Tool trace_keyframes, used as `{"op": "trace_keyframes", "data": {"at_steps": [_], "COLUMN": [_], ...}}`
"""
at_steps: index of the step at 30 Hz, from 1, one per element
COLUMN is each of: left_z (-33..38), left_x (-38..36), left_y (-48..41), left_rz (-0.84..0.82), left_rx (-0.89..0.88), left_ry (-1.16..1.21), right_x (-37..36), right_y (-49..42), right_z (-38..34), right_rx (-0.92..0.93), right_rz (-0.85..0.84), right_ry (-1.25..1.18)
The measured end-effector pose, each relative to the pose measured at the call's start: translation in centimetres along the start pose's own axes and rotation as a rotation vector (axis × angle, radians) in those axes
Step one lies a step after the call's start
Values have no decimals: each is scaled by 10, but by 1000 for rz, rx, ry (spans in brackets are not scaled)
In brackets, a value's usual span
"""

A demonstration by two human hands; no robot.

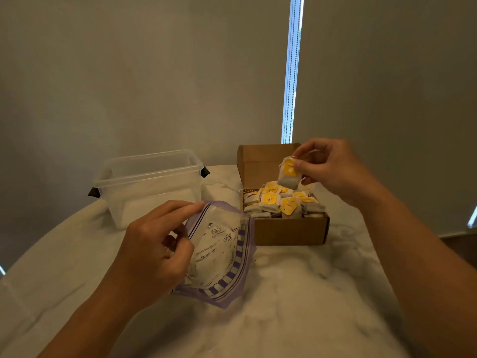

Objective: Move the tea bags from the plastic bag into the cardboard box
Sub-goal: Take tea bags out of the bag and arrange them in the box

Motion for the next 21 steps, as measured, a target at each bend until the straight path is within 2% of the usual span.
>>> {"op": "trace_keyframes", "data": {"at_steps": [7,14,18,21], "left_z": [0,-1,0,-1], "left_x": [-1,-1,0,1], "left_y": [0,-1,-2,-1], "left_rz": [4,25,35,29], "left_rx": [3,8,-6,-7], "left_ry": [18,31,19,10], "right_x": [-31,-52,-58,-56], "right_y": [-9,-25,-32,-29], "right_z": [8,1,8,14], "right_rx": [-41,-82,30,68], "right_rz": [-213,-254,-215,-146], "right_ry": [133,141,496,591]}}
Point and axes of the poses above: each hand's wrist, its own y-axis away from the middle knuckle, its own x-axis out of the back of the hand, z = x × y, the point moved 1 cm from there along -y, towards the middle knuckle, and after that the axes turned 12 degrees about y, right-handed, at the moved point
